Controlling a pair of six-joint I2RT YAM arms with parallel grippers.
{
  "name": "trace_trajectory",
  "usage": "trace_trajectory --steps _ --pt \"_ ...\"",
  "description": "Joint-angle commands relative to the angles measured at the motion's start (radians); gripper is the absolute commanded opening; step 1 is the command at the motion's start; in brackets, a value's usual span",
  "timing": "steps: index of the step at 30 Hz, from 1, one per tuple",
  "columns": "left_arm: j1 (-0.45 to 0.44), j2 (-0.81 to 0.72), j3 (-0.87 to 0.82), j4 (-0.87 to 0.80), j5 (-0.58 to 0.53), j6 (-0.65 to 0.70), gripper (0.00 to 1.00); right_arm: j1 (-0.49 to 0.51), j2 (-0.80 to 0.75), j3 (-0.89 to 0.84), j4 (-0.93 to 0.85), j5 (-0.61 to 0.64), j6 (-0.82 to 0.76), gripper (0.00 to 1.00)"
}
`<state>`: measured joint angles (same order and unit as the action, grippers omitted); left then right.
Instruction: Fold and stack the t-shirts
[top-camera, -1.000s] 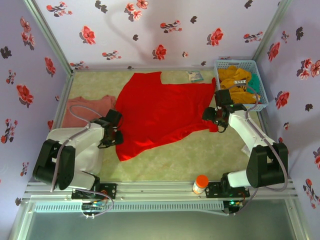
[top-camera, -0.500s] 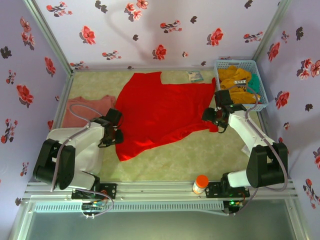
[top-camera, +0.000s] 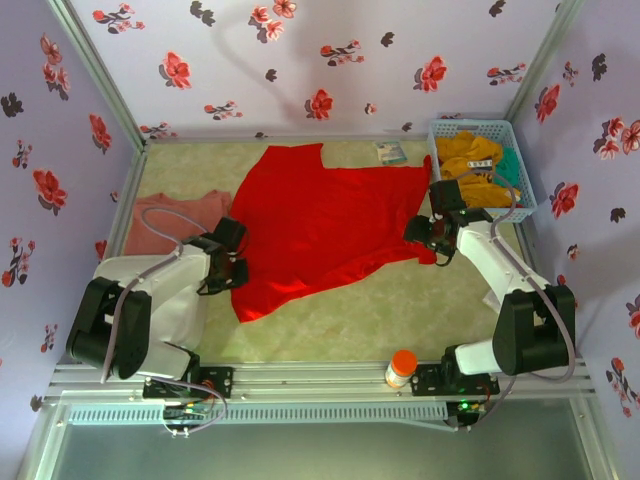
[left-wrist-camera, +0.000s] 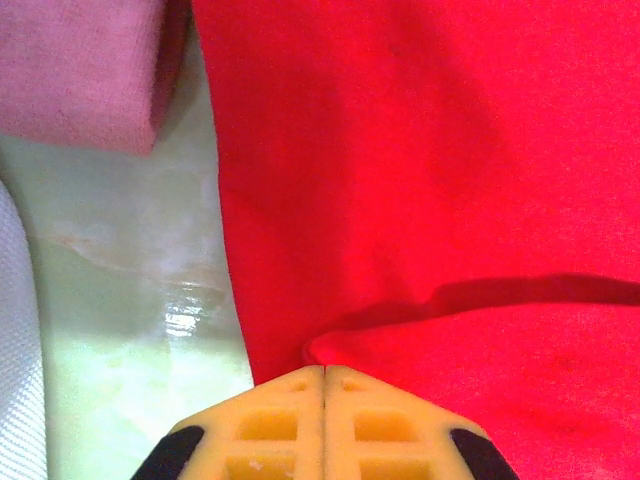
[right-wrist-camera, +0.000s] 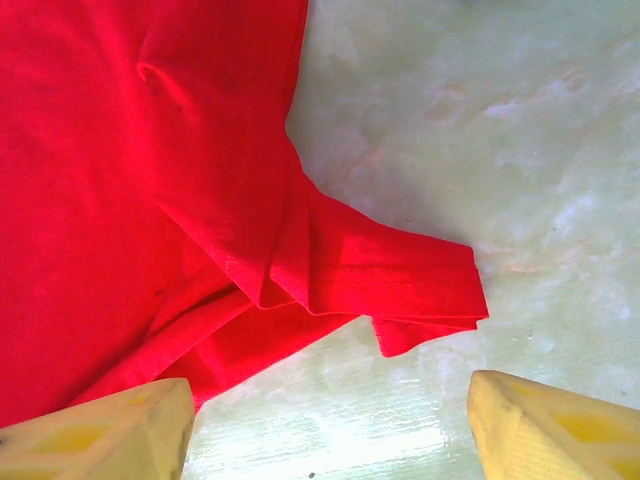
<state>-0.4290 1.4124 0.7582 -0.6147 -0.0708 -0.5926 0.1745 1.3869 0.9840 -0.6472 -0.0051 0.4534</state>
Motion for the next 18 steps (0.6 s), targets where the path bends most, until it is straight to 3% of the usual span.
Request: trace_trajectory --steps 1,7,12,18 --pt "-0.016 -0.028 0.008 -0.043 -0.006 0.008 0.00 -0.010 0.011 -0.010 0.009 0.001 -0.002 0.72" --pt "-0.037 -0.065 0.018 -0.070 0.028 0.019 0.00 -0.012 0.017 -0.009 0.011 -0.003 0.002 0.72" --pt "-0.116 -0.135 0.021 -0.068 0.100 0.050 0.00 -0.017 0.009 -0.007 0.009 0.004 0.000 0.72" --pt "-0.309 -0.214 0.043 -0.089 0.137 0.052 0.00 -0.021 0.012 -0.009 0.013 0.002 0.005 0.72"
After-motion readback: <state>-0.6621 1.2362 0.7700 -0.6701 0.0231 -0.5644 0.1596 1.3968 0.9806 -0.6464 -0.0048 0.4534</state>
